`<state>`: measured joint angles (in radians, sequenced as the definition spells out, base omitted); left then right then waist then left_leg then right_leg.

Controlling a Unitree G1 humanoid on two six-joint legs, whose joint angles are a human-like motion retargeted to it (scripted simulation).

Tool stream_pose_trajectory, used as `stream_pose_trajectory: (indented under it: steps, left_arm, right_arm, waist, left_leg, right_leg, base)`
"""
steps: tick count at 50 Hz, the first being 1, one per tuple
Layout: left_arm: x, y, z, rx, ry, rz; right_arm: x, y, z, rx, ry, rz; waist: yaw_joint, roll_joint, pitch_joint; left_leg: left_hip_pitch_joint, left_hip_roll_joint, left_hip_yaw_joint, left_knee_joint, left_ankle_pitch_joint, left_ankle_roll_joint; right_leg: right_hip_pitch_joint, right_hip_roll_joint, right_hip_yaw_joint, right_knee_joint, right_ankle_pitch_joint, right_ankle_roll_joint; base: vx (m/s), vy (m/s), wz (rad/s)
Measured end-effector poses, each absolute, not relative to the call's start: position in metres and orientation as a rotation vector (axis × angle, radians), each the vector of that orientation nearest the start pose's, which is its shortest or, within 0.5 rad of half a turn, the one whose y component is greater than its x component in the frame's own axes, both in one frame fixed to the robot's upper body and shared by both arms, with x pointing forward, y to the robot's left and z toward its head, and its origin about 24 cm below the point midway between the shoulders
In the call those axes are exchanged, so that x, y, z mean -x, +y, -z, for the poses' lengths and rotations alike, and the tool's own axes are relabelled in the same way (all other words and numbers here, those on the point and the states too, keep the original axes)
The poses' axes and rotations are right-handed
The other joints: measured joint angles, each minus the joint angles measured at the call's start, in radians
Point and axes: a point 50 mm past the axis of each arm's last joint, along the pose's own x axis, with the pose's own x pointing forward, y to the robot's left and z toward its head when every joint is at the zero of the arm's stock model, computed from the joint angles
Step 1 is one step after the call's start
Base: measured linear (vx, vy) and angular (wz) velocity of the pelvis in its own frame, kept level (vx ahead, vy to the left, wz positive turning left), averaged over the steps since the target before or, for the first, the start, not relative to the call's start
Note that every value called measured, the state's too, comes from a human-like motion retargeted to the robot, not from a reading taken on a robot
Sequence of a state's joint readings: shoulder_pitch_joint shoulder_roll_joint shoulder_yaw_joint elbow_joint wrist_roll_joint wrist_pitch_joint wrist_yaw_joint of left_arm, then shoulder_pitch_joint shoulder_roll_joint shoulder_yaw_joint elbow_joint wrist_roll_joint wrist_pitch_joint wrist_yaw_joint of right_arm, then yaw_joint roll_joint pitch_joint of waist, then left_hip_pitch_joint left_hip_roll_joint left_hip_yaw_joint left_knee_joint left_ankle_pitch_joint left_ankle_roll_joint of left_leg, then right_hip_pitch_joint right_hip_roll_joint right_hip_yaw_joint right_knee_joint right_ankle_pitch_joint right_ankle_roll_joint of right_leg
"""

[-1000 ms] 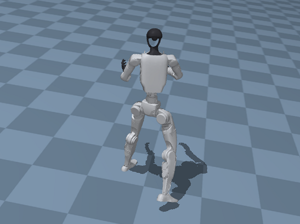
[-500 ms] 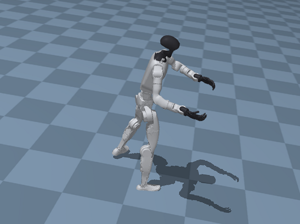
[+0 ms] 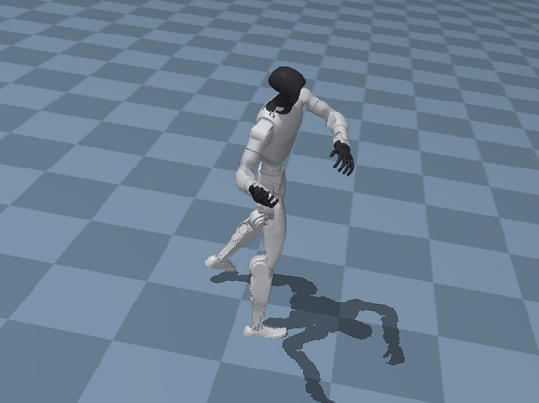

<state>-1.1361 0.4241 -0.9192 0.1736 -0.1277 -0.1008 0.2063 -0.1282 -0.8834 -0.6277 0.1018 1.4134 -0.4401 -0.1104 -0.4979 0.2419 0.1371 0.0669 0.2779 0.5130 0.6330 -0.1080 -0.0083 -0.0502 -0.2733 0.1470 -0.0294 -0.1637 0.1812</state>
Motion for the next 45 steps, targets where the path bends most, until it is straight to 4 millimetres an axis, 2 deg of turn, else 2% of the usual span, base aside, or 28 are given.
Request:
stream_pose_trajectory:
  steps: [2, 6, 10, 12, 15, 18, 20, 22, 25, 28, 30, 32, 33, 35, 37, 38, 40, 41, 43, 45]
  left_arm:
    - [-0.307, 0.001, -0.228, -0.616, -0.766, 0.715]
    - [-0.301, 0.027, -0.197, -0.432, -0.610, 0.709]
    - [-0.290, 0.055, -0.169, -0.186, -0.457, 0.664]
    - [-0.282, 0.068, -0.156, -0.090, -0.381, 0.661]
    - [-0.274, 0.087, -0.138, -0.011, -0.281, 0.653]
    - [-0.268, 0.098, -0.123, 0.024, -0.206, 0.647]
    - [-0.265, 0.098, -0.115, 0.050, -0.168, 0.660]
    - [-0.264, 0.089, -0.110, 0.067, -0.148, 0.703]
    - [-0.264, 0.064, -0.111, 0.048, -0.162, 0.798]
    - [-0.270, 0.034, -0.119, 0.001, -0.216, 0.882]
    - [-0.275, 0.015, -0.123, -0.020, -0.248, 0.912]
    - [-0.279, -0.001, -0.125, -0.027, -0.258, 0.921]
    - [-0.281, -0.010, -0.126, -0.021, -0.255, 0.923]
    - [-0.281, -0.025, -0.123, -0.058, -0.242, 0.954]
    - [-0.288, -0.026, -0.126, -0.083, -0.259, 0.911]
    - [-0.293, -0.022, -0.131, -0.072, -0.274, 0.867]
    - [-0.296, -0.022, -0.138, -0.121, -0.306, 0.885]
    - [-0.298, -0.019, -0.141, -0.127, -0.317, 0.876]
    - [-0.304, -0.012, -0.145, -0.154, -0.336, 0.854]
    - [-0.310, -0.004, -0.147, -0.211, -0.342, 0.836]
  right_arm:
    - [-0.159, -0.427, -0.270, -0.540, -1.159, 0.703]
    - [-0.136, -0.422, -0.301, -0.391, -1.291, 0.802]
    - [-0.108, -0.410, -0.339, -0.057, -1.402, 0.958]
    - [-0.094, -0.405, -0.354, 0.153, -1.406, 1.079]
    - [-0.079, -0.402, -0.366, 0.388, -1.387, 1.214]
    - [-0.073, -0.396, -0.375, 0.523, -1.379, 1.252]
    - [-0.075, -0.389, -0.384, 0.585, -1.389, 1.239]
    - [-0.082, -0.380, -0.398, 0.631, -1.406, 1.208]
    - [-0.098, -0.367, -0.425, 0.710, -1.396, 1.156]
    - [-0.119, -0.377, -0.456, 0.921, -1.181, 1.186]
    - [-0.127, -0.404, -0.467, 1.139, -0.851, 1.255]
    - [-0.132, -0.442, -0.458, 1.392, -0.310, 1.232]
    - [-0.133, -0.458, -0.448, 1.497, 0.011, 1.147]
    - [-0.134, -0.475, -0.426, 1.447, 0.432, 0.930]
    - [-0.146, -0.469, -0.422, 1.484, 0.479, 0.853]
    - [-0.155, -0.460, -0.426, 1.524, 0.383, 0.858]
    - [-0.164, -0.441, -0.432, 1.430, 0.060, 0.852]
    - [-0.174, -0.429, -0.430, 1.449, -0.050, 0.810]
    - [-0.192, -0.405, -0.417, 1.535, -0.159, 0.702]
    - [-0.208, -0.392, -0.390, 1.633, -0.115, 0.566]
  waist:
    - [0.001, 0.004, -0.011]
    - [0.013, -0.006, -0.051]
    - [0.053, -0.040, -0.115]
    - [0.095, -0.073, -0.157]
    - [0.181, -0.140, -0.216]
    - [0.299, -0.227, -0.264]
    - [0.391, -0.293, -0.281]
    - [0.486, -0.363, -0.274]
    - [0.635, -0.472, -0.216]
    - [0.801, -0.551, -0.088]
    - [0.920, -0.570, 0.014]
    - [1.040, -0.557, 0.111]
    - [1.097, -0.540, 0.158]
    - [1.202, -0.491, 0.232]
    - [1.271, -0.437, 0.282]
    - [1.296, -0.421, 0.300]
    - [1.364, -0.331, 0.338]
    - [1.386, -0.293, 0.346]
    - [1.422, -0.230, 0.356]
    - [1.449, -0.184, 0.362]
  left_leg:
    - [0.002, -0.003, -0.025, -0.020, -0.029, -0.029]
    - [0.018, 0.030, 0.044, -0.061, -0.093, -0.034]
    - [0.051, 0.087, 0.279, -0.102, -0.142, 0.001]
    - [0.047, 0.096, 0.327, -0.121, -0.162, 0.011]
    - [-0.011, 0.110, 0.236, -0.123, -0.192, 0.012]
    - [-0.100, 0.121, 0.036, -0.111, -0.208, -0.017]
    - [-0.143, 0.117, -0.090, -0.123, -0.206, -0.053]
    - [-0.169, 0.101, -0.207, -0.153, -0.194, -0.093]
    - [-0.184, 0.047, -0.370, -0.225, -0.162, -0.147]
    - [-0.177, -0.023, -0.512, -0.322, -0.117, -0.179]
    - [-0.165, -0.055, -0.595, -0.387, -0.089, -0.185]
    - [-0.153, -0.072, -0.667, -0.450, -0.063, -0.174]
    - [-0.146, -0.078, -0.698, -0.480, -0.051, -0.161]
    - [-0.132, -0.085, -0.755, -0.534, -0.030, -0.135]
    - [-0.131, -0.091, -0.807, -0.581, -0.011, -0.107]
    - [-0.142, -0.099, -0.833, -0.611, 0.003, -0.083]
    - [-0.136, -0.102, -0.871, -0.625, 0.005, -0.107]
    - [-0.138, -0.101, -0.889, -0.634, 0.007, -0.112]
    - [-0.144, -0.103, -0.922, -0.650, 0.013, -0.123]
    - [-0.148, -0.110, -0.950, -0.663, 0.018, -0.133]
  right_leg:
    - [0.000, -0.003, -0.019, 0.004, 0.000, -0.003]
    - [0.011, -0.026, -0.098, 0.017, -0.006, -0.008]
    - [0.043, -0.068, -0.244, 0.042, -0.015, -0.004]
    - [0.072, -0.088, -0.339, 0.060, -0.014, 0.001]
    - [0.126, -0.104, -0.500, 0.101, 0.000, 0.001]
    - [0.185, -0.103, -0.666, 0.176, 0.044, -0.023]
    - [0.218, -0.098, -0.745, 0.241, 0.088, -0.049]
    - [0.237, -0.083, -0.751, 0.313, 0.130, -0.066]
    - [0.228, -0.032, -0.593, 0.392, 0.168, -0.052]
    - [0.205, 0.053, -0.344, 0.413, 0.173, -0.003]
    - [0.199, 0.097, -0.240, 0.429, 0.186, 0.013]
    - [0.193, 0.125, -0.199, 0.464, 0.218, 0.008]
    - [0.190, 0.134, -0.192, 0.485, 0.237, 0.001]
    - [0.189, 0.152, -0.187, 0.519, 0.279, -0.007]
    - [0.178, 0.161, -0.199, 0.552, 0.316, -0.006]
    - [0.139, 0.157, -0.212, 0.604, 0.329, 0.019]
    - [0.189, 0.174, -0.223, 0.548, 0.350, -0.008]
    - [0.197, 0.181, -0.232, 0.538, 0.360, -0.003]
    - [0.210, 0.192, -0.243, 0.522, 0.375, 0.005]
    - [0.220, 0.200, -0.242, 0.512, 0.382, 0.011]
  base:
    - [-0.07, 0.14, 0.47]
    - [-0.08, 0.16, 1.02]
    - [-0.07, 0.21, 1.88]
    - [-0.04, 0.28, 2.34]
    - [0.00, 0.33, 2.53]
    - [0.06, 0.38, 2.64]
    - [0.10, 0.38, 2.66]
    - [0.11, 0.34, 2.80]
    - [0.08, 0.28, 2.96]
    - [0.04, 0.20, 2.86]
    - [0.01, 0.16, 2.54]
    - [0.00, 0.13, 2.21]
    - [0.00, 0.10, 1.97]
    - [0.01, 0.08, 1.77]
    - [0.01, 0.04, 1.57]
    - [0.02, 0.02, 1.44]
    - [0.07, 0.03, 1.31]
    - [0.08, 0.02, 1.17]
    - [0.06, 0.02, 1.01]
    - [0.06, 0.01, 0.84]
